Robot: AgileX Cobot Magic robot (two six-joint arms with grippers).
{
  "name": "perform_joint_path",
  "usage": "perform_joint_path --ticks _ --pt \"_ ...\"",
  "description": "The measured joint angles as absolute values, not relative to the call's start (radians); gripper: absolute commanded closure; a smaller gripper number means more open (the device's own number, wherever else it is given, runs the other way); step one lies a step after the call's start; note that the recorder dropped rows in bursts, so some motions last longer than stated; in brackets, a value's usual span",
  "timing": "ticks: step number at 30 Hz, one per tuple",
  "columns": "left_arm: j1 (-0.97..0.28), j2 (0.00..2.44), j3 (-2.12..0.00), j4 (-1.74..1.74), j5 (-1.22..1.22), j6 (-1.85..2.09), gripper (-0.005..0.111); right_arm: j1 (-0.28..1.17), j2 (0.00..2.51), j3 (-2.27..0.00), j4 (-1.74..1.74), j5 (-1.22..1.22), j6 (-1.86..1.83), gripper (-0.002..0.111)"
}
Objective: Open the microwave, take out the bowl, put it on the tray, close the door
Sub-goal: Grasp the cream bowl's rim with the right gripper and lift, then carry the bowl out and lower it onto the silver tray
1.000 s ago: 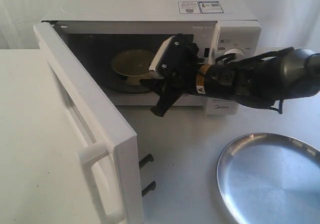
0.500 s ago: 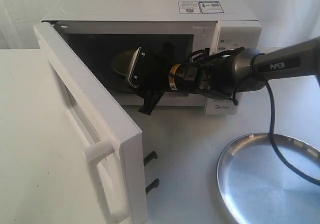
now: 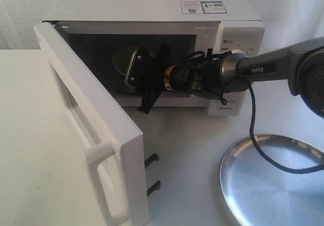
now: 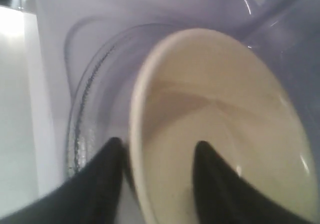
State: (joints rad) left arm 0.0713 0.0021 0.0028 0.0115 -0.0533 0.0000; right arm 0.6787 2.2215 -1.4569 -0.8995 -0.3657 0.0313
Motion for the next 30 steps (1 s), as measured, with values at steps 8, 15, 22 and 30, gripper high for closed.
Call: perform_joint_path --ticks 8,15,22,30 --pt "0.071 0.002 0.003 0.011 -0.053 0.0 0.107 0.679 2.224 -1.459 -0.896 -0.363 0.135 0.108" --pt "0.071 0.002 0.003 0.011 -0.053 0.0 0.107 0.679 2.076 -1.277 -0.899 -0.446 0.301 0.108" --pt "0.071 0.002 0.003 0.011 -0.053 0.0 0.107 0.684 1.75 -0.955 -0.994 -0.332 0.592 0.108" --pt "0.071 0.002 0.003 0.011 -0.053 0.0 0.107 0.686 1.379 -0.541 -1.012 -0.189 0.943 0.108"
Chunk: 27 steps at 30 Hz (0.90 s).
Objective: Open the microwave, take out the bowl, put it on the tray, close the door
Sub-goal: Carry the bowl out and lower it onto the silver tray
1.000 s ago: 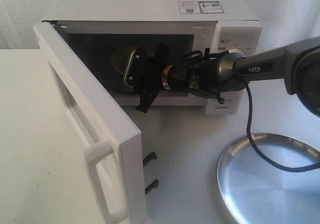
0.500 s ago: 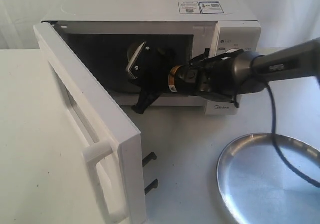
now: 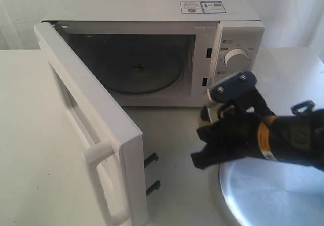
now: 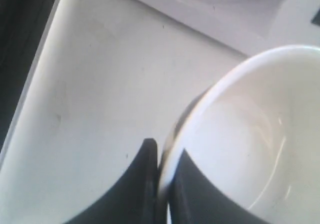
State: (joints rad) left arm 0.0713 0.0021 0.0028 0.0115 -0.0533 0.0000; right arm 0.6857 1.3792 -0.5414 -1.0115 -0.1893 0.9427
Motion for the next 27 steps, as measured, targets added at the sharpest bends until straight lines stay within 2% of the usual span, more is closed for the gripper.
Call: perform_joint_path --ticks 7,14,27 --pt "0.071 0.002 0.003 0.011 -0.053 0.0 0.107 0.686 1.136 -0.302 -1.022 -0.022 1.022 0.108" --pt "0.071 0.002 0.003 0.011 -0.053 0.0 0.107 0.684 1.085 -0.234 -0.99 0.201 1.047 0.108" --pt "0.071 0.002 0.003 0.011 -0.053 0.0 0.107 0.682 1.109 -0.235 -0.982 0.121 1.044 0.108"
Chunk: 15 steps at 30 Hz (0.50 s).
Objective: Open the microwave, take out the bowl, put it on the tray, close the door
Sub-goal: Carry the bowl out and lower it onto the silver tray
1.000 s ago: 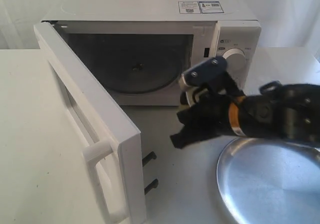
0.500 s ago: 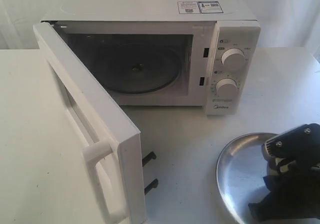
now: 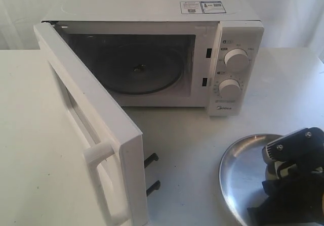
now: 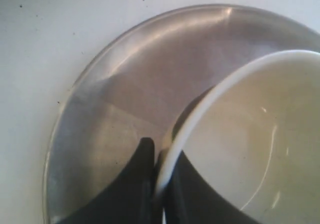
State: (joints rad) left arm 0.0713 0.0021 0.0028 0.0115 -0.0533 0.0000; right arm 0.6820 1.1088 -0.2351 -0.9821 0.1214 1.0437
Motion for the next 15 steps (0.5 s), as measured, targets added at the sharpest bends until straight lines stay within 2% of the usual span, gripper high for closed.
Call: perform_joint_path --ticks 12,15 --pt "0.071 0.002 0.003 0.011 -0.053 0.0 0.107 0.682 1.243 -0.287 -1.029 0.173 1.036 0.108" --pt "0.071 0.002 0.003 0.011 -0.053 0.0 0.107 0.682 1.244 -0.287 -1.029 0.154 1.036 0.099"
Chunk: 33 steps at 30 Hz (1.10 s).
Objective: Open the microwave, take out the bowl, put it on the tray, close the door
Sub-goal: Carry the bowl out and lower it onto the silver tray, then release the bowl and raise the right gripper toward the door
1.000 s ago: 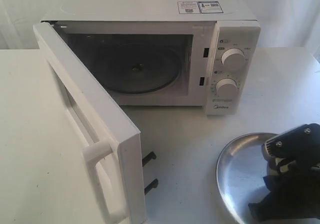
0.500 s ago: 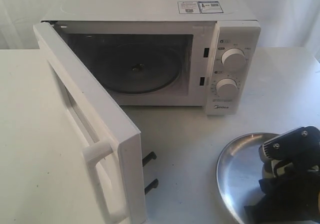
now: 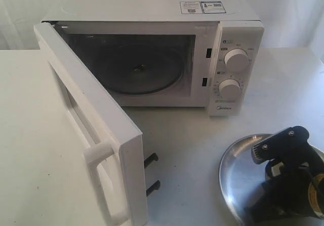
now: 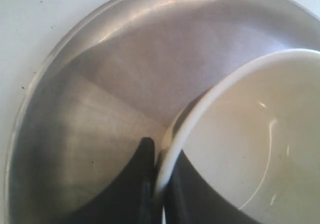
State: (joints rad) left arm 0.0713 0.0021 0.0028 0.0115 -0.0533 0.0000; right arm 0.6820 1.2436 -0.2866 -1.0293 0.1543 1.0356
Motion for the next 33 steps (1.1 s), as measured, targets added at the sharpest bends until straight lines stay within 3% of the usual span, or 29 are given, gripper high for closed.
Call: perform_joint_path --ticks 7,17,24,26,28,33 --pt "0.071 0.002 0.003 0.011 -0.053 0.0 0.107 0.68 1.247 -0.292 -1.026 0.0 1.036 0.056" --pt "0.071 0.002 0.003 0.011 -0.053 0.0 0.107 0.68 1.227 -0.306 -1.026 0.117 1.07 0.055" --pt "0.071 0.002 0.003 0.011 -0.053 0.0 0.107 0.68 0.998 -0.306 -1.054 -0.155 1.07 0.065" --pt "0.071 0.002 0.003 0.011 -0.053 0.0 0.107 0.68 0.926 -0.306 -1.058 -0.256 1.07 0.081" --pt "0.071 0.002 0.003 0.011 -0.053 0.0 0.107 0.68 0.863 -0.306 -1.059 -0.396 1.044 0.108" --pt "0.071 0.002 0.003 0.011 -0.053 0.0 0.107 0.68 0.768 -0.326 -1.064 -0.649 0.982 0.108"
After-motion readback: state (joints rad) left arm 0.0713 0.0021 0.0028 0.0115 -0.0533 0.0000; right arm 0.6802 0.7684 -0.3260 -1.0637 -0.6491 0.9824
